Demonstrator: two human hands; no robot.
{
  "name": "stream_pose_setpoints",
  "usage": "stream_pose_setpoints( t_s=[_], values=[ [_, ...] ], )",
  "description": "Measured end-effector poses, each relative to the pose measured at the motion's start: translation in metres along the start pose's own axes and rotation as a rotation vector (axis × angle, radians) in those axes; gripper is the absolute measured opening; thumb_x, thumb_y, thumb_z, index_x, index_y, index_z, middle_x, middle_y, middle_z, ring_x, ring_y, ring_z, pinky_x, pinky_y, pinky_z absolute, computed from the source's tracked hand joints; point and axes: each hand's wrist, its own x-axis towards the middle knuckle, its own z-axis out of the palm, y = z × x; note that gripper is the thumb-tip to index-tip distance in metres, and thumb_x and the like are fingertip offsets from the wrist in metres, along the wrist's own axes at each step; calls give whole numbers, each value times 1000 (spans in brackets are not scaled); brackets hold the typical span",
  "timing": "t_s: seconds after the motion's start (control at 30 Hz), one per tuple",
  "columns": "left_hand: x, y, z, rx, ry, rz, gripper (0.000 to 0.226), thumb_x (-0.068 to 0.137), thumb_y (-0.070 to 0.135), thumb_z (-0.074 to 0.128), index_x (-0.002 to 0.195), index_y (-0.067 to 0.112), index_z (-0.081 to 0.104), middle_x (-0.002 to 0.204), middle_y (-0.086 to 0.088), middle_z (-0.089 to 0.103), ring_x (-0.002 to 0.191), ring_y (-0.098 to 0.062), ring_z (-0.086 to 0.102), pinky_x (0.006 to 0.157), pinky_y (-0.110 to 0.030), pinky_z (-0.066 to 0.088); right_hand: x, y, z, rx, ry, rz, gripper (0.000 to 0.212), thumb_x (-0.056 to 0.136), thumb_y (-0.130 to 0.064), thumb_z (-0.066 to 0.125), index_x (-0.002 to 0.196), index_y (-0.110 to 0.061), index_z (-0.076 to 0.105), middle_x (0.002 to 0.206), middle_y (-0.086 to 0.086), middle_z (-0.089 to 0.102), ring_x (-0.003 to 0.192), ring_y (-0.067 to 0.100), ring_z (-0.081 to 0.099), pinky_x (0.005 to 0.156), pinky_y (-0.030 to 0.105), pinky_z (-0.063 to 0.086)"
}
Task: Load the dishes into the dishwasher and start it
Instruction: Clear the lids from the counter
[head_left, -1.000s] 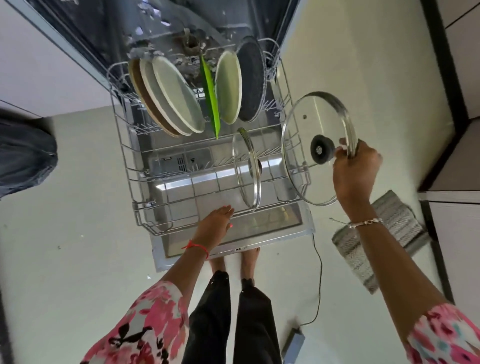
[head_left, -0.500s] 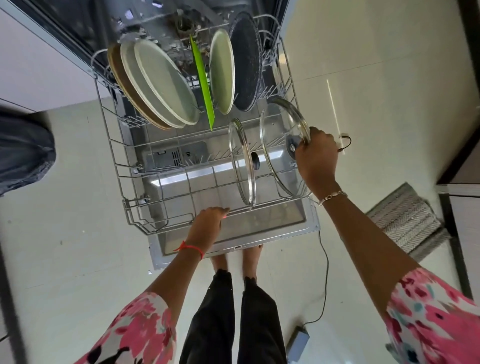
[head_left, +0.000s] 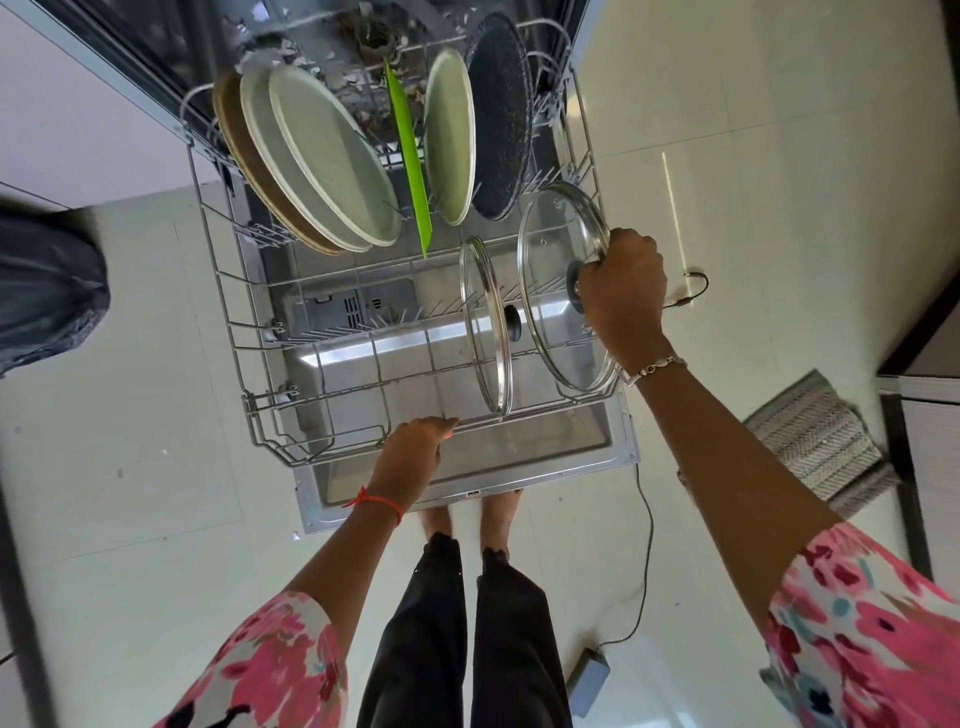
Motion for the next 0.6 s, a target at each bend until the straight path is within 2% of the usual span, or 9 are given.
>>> stream_pose_setpoints(
  t_s=[0.17,0.27,0.37,0.5,0.6],
  values=[
    [-1,2,-1,3,2,-5,37,88,-6,53,122,7,59,114,-14,66,106,-27,63,99,-33,44,-4,8,6,45,-16,56,19,89,-6,45,98,6,56,105,23,58,95,35,52,70,28,30],
    [-1,3,-2,-6,6,-4,35,88,-5,53,121,6,59,114,-14,66,106,-26,63,99,-32,44,-3,6,12,46,-14,49,20,91,-8,46,98,6,57,101,21,60,88,32,52,68,26,31],
    [-1,4,-4,-6,31,14,34,86,-7,55,118,4,62,109,-15,68,101,-28,65,95,-34,47,0,2,16,55,-11,36,18,90,-7,46,96,6,57,97,19,59,76,21,41,66,24,29],
    [-3,5,-1,2,64,33,35,79,-13,60,110,1,66,100,-17,70,90,-31,69,87,-40,52,-2,4,17,52,-16,25,18,91,-9,48,97,5,57,93,16,57,76,22,44,65,24,29],
    [-3,6,-1,2,69,30,34,80,-12,59,111,1,65,101,-17,70,92,-31,68,88,-40,51,-6,9,16,31,-14,10,22,93,-12,47,103,6,57,98,19,60,81,23,48,67,25,32]
  ],
)
